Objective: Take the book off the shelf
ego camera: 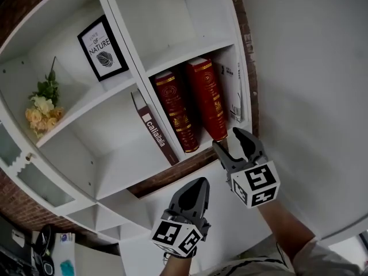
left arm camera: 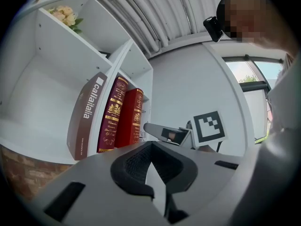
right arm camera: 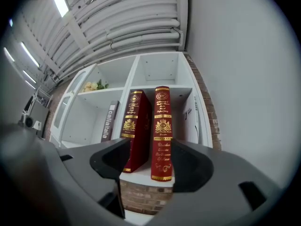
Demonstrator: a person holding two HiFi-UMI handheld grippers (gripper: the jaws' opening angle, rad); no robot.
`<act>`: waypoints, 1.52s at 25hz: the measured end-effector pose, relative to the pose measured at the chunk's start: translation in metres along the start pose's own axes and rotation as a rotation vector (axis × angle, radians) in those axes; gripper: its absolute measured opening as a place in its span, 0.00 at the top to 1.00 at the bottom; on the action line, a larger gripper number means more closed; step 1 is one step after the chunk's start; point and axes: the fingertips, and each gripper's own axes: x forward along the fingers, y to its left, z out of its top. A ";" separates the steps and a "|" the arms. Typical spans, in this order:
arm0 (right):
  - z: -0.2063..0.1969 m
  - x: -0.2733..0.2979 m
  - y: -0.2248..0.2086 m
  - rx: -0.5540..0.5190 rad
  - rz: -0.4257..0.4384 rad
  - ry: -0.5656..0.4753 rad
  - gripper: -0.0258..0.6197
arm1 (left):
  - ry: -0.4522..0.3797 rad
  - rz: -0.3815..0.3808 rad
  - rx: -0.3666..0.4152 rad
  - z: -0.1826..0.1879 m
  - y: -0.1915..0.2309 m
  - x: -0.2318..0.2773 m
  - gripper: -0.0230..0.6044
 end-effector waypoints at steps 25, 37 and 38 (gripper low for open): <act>-0.007 0.123 -0.028 -0.043 0.036 0.049 0.48 | 0.040 0.165 0.025 -0.012 0.044 0.041 0.95; 0.000 0.091 -0.040 0.003 0.052 0.013 0.57 | 0.031 0.157 -0.001 -0.016 0.034 0.047 0.95; 0.002 0.085 -0.043 0.017 0.052 0.003 0.57 | 0.030 0.149 -0.002 -0.017 0.031 0.048 0.95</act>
